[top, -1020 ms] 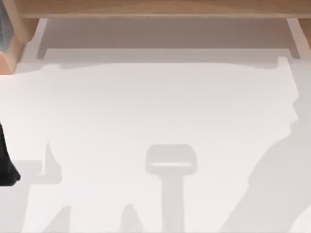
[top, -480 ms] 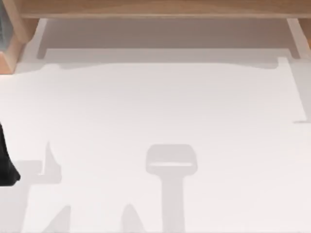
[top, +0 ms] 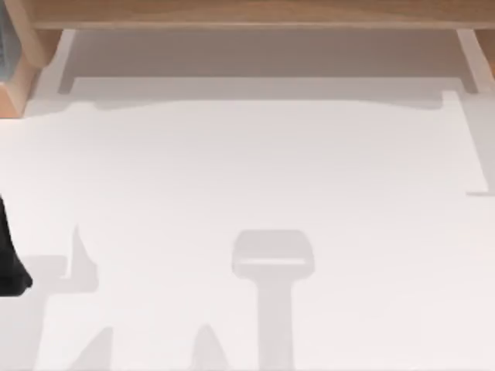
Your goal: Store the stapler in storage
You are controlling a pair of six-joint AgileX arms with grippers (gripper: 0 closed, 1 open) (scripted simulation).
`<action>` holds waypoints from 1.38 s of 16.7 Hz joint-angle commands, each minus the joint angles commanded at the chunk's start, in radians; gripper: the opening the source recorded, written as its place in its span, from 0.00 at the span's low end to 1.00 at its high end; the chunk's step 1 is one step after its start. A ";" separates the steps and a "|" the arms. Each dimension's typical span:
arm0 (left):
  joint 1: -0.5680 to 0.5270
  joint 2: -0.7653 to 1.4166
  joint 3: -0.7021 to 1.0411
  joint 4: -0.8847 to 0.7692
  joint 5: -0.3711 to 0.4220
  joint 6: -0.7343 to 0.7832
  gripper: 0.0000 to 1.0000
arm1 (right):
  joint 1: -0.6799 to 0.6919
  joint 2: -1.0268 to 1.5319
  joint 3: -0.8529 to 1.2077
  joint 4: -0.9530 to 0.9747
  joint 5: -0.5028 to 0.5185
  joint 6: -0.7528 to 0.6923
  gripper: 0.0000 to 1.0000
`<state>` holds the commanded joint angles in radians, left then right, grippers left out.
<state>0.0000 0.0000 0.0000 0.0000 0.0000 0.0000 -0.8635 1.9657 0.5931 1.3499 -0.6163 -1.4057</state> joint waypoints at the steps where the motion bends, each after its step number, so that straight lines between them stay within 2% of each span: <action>1: 0.000 0.000 0.000 0.000 0.000 0.000 1.00 | 0.022 0.015 -0.042 0.069 -0.023 -0.036 1.00; 4: 0.000 0.000 0.000 0.000 0.000 0.000 1.00 | 0.086 0.054 -0.130 0.215 -0.077 -0.117 1.00; 7: 0.000 0.000 0.000 0.000 0.000 0.000 1.00 | 0.116 0.070 -0.159 0.264 -0.098 -0.146 1.00; 13: 0.000 0.000 0.000 0.000 0.000 0.000 1.00 | 0.115 0.069 -0.153 0.259 -0.095 -0.145 1.00; 18: 0.000 0.000 0.000 0.000 0.000 0.000 1.00 | 0.172 0.094 -0.084 0.211 -0.042 -0.147 1.00; 22: 0.000 0.000 0.000 0.000 0.000 0.000 1.00 | 0.175 0.095 -0.080 0.209 -0.039 -0.147 1.00; 23: 0.000 0.000 0.000 0.000 0.000 0.000 1.00 | 0.175 0.095 -0.080 0.209 -0.039 -0.147 0.92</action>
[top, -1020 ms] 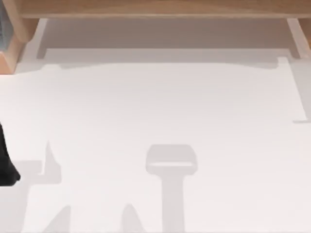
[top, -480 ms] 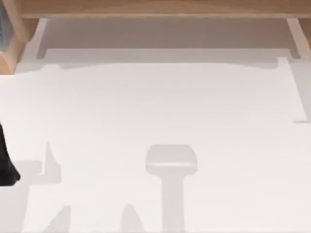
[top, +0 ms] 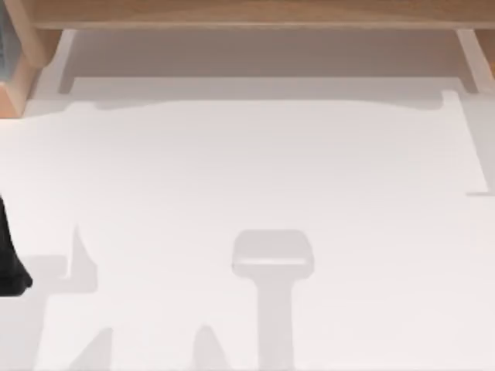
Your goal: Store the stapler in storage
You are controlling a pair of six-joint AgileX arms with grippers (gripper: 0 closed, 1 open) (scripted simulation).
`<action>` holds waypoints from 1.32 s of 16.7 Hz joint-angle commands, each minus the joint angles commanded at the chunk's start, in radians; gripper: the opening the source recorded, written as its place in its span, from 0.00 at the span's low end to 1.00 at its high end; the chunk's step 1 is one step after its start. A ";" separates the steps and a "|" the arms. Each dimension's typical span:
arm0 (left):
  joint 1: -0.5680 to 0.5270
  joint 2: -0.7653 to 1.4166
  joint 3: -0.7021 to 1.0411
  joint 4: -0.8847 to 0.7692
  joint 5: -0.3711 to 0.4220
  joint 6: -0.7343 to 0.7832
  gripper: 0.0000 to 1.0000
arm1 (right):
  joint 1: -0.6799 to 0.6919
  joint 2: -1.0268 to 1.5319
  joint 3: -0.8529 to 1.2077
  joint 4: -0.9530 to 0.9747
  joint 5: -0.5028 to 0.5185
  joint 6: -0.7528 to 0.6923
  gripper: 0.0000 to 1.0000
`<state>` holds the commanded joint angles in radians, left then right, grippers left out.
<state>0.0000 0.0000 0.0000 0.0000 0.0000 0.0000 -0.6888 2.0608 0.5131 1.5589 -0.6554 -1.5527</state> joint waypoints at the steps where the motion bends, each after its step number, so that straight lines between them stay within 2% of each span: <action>1: 0.000 0.000 0.000 0.000 0.000 0.000 1.00 | 0.000 0.000 0.000 0.000 0.000 0.000 0.85; 12: 0.000 0.000 0.000 0.000 0.000 0.000 1.00 | 0.000 0.000 0.000 0.000 0.000 0.000 0.02; 22: 0.000 0.000 0.000 0.000 0.000 0.000 1.00 | 0.000 0.003 0.002 -0.004 0.002 0.002 0.00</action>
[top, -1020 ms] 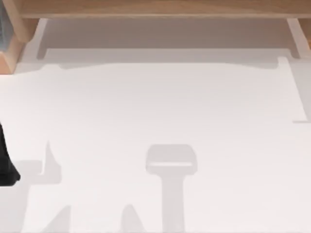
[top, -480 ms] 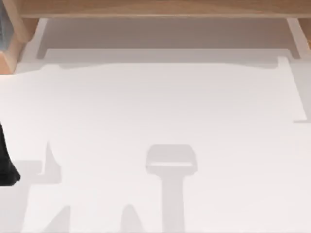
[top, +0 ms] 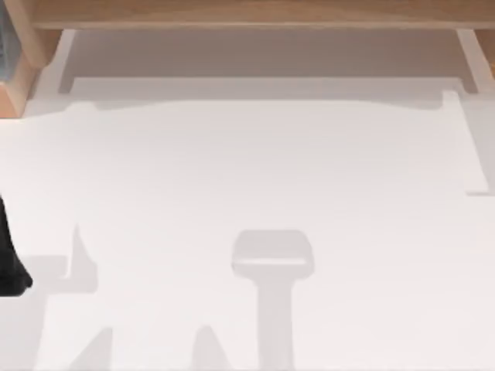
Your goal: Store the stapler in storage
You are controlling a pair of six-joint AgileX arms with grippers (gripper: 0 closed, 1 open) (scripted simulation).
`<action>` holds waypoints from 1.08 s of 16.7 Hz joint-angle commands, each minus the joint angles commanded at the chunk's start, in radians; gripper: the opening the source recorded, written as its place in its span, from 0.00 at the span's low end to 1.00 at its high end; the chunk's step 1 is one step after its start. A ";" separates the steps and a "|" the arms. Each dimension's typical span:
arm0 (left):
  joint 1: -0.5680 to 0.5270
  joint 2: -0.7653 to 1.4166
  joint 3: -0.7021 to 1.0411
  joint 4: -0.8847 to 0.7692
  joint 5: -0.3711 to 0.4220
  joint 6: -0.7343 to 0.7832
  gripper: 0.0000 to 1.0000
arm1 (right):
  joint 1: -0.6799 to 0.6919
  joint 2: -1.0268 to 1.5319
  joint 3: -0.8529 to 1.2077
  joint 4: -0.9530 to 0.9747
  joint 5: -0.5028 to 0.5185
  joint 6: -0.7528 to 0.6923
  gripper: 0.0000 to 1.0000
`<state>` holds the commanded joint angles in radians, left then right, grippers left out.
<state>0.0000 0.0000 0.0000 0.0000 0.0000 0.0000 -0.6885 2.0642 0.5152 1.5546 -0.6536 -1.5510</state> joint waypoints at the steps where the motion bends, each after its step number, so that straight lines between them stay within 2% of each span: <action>1: 0.000 0.000 0.000 0.000 0.000 0.000 1.00 | 0.007 0.005 0.012 -0.008 0.005 0.000 0.00; 8: 0.000 0.000 0.000 0.000 0.000 0.000 1.00 | 0.105 0.074 0.197 -0.125 0.106 -0.001 0.00; 14: 0.000 0.000 0.000 0.000 0.000 0.000 1.00 | 0.114 0.080 0.215 -0.142 0.116 0.001 0.00; 18: 0.000 0.000 0.000 0.000 0.000 0.000 1.00 | 0.152 0.122 0.322 -0.200 0.150 0.007 0.00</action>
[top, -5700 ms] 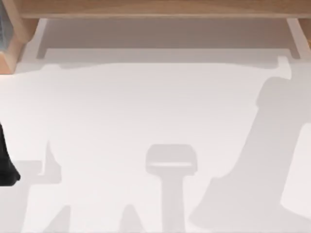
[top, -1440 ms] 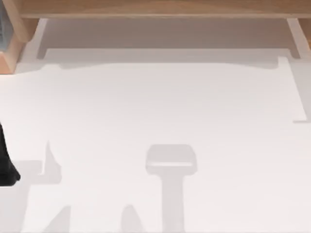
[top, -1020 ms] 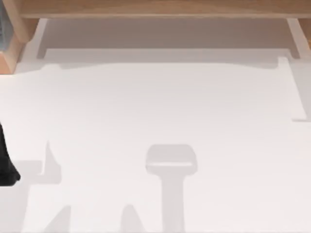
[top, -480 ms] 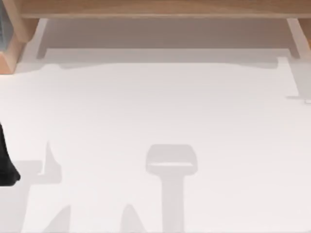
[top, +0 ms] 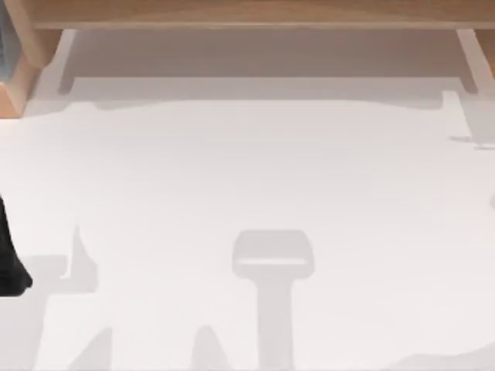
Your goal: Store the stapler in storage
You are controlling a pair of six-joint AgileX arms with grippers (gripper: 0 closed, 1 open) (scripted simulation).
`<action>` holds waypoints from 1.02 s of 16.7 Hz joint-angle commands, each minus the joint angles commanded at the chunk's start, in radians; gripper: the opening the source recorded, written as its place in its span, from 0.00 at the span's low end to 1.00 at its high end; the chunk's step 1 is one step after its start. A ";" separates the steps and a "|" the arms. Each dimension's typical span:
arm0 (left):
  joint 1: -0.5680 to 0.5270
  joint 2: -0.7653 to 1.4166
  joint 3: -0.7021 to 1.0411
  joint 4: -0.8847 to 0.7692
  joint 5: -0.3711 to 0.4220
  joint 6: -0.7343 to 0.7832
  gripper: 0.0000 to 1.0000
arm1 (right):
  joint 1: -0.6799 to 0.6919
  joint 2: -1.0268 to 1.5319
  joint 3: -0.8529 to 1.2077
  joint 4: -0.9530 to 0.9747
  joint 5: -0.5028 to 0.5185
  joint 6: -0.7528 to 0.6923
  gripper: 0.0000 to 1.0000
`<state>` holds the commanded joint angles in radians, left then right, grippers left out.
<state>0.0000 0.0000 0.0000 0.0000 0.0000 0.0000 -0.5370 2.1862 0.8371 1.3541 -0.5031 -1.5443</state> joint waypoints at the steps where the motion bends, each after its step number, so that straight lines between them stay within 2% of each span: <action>1: 0.000 0.000 0.000 0.000 0.000 0.000 1.00 | 0.010 0.014 0.040 -0.019 0.013 -0.002 0.00; 4: 0.000 0.000 0.000 0.000 0.000 0.000 1.00 | 0.040 0.054 0.129 -0.074 0.046 -0.007 0.00; 10: 0.000 0.000 0.000 0.000 0.000 0.000 1.00 | 0.047 0.069 0.150 -0.096 0.052 -0.003 0.00; 17: 0.000 0.000 0.000 0.000 0.000 0.000 1.00 | 0.096 0.169 0.392 -0.219 0.106 -0.006 0.00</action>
<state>0.0000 0.0000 0.0000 0.0000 0.0000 0.0000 -0.4414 2.3556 1.2289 1.1347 -0.3967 -1.5508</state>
